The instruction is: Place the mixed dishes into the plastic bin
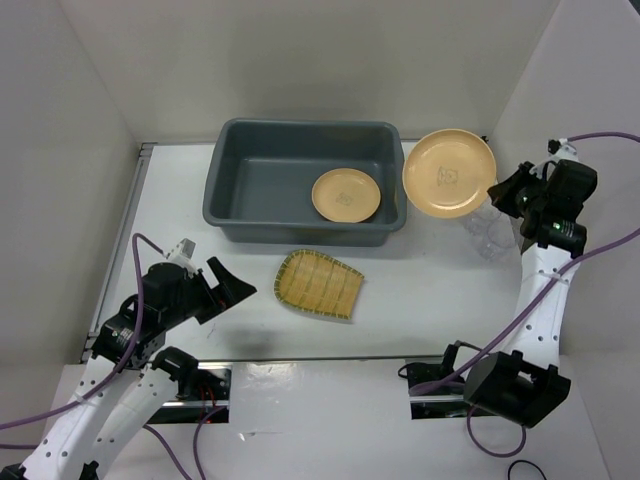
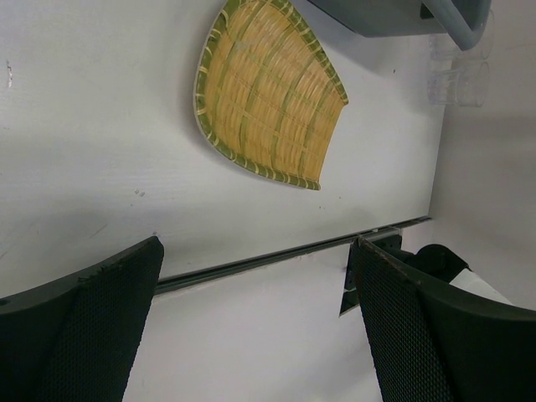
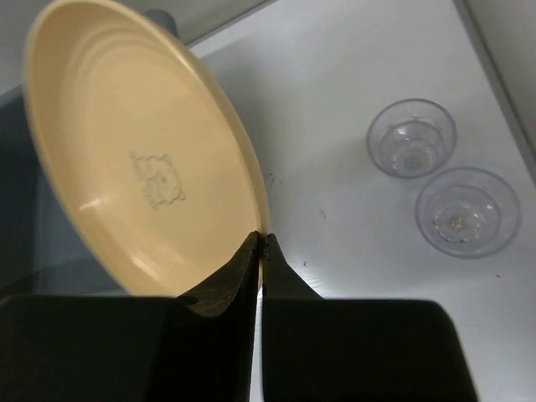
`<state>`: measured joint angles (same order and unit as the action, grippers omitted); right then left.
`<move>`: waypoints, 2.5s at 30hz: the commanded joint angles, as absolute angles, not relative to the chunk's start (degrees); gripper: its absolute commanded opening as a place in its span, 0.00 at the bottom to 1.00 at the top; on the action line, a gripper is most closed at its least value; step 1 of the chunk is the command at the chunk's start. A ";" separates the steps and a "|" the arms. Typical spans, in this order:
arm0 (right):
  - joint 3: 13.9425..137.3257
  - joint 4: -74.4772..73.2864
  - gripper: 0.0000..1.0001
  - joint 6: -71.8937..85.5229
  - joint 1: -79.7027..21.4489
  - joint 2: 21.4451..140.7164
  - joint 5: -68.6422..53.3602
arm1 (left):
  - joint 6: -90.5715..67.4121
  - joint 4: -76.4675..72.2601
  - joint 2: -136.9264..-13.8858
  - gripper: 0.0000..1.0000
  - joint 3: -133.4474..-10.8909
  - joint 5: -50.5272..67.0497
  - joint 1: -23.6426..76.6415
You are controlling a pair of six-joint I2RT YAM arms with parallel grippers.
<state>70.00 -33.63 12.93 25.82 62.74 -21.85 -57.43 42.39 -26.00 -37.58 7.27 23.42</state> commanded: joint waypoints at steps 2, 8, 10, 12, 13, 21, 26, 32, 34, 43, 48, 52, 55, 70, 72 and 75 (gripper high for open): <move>74.69 -26.54 0.00 13.09 21.21 65.90 -30.31 | -58.45 40.61 -25.49 1.00 -37.44 6.68 23.12; 85.65 -28.54 0.00 15.12 6.46 80.49 -34.28 | -58.45 39.56 -26.02 1.00 -38.84 6.15 23.12; 89.63 -30.05 0.00 14.41 3.09 86.18 -33.49 | -58.45 39.55 -26.54 1.00 -39.63 5.54 23.12; 92.45 -29.36 0.00 13.89 -1.03 87.88 -29.22 | -58.45 40.08 -26.54 1.00 -40.42 5.02 23.12; 93.24 -29.36 0.00 11.97 -2.19 88.93 -27.35 | -58.45 40.08 -26.54 1.00 -41.04 5.01 23.12; 96.42 -30.85 0.00 7.21 -2.72 100.97 -19.96 | -58.97 40.61 -26.02 1.00 -42.71 3.78 23.12; 99.22 -31.38 0.00 4.75 -4.91 105.11 -18.11 | -58.97 40.61 -26.72 1.00 -43.76 2.03 23.12; 102.21 -31.38 0.00 4.22 -8.78 108.54 -12.40 | -58.45 40.08 -29.62 1.00 -45.00 1.49 23.12; 102.74 -31.38 0.00 4.22 -8.79 109.95 -11.87 | -58.45 40.08 -29.62 1.00 -45.00 1.49 23.12; 103.27 -30.85 0.05 4.22 -8.79 113.03 -7.92 | -61.52 41.74 -25.49 1.00 -43.77 -0.18 23.12; 103.27 -30.32 0.08 4.22 -9.32 114.16 -7.29 | -62.14 42.97 -24.26 1.00 -43.77 -0.18 23.12; 103.27 -29.79 0.11 3.70 -9.93 114.17 -7.13 | -62.14 43.51 -23.73 1.00 -43.77 -0.18 23.12; 103.27 -29.27 0.43 2.90 -11.07 114.17 -5.55 | -62.67 44.03 -23.73 1.00 -43.77 -0.18 23.12; 103.35 -30.31 0.66 -4.56 -11.60 103.91 -7.02 | -63.73 44.04 -22.22 1.00 -43.06 3.69 23.12; 104.06 -32.95 0.75 -7.63 -11.60 100.91 -8.26 | -60.39 44.03 -26.08 1.00 -45.68 4.31 23.12; 100.31 -35.16 0.83 -11.32 -11.60 93.19 -8.26 | -53.54 43.25 -41.24 1.00 -50.86 6.58 23.12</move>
<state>100.68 -33.87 -5.78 -11.68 103.07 -6.98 -60.03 46.24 -31.33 -45.87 3.38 23.42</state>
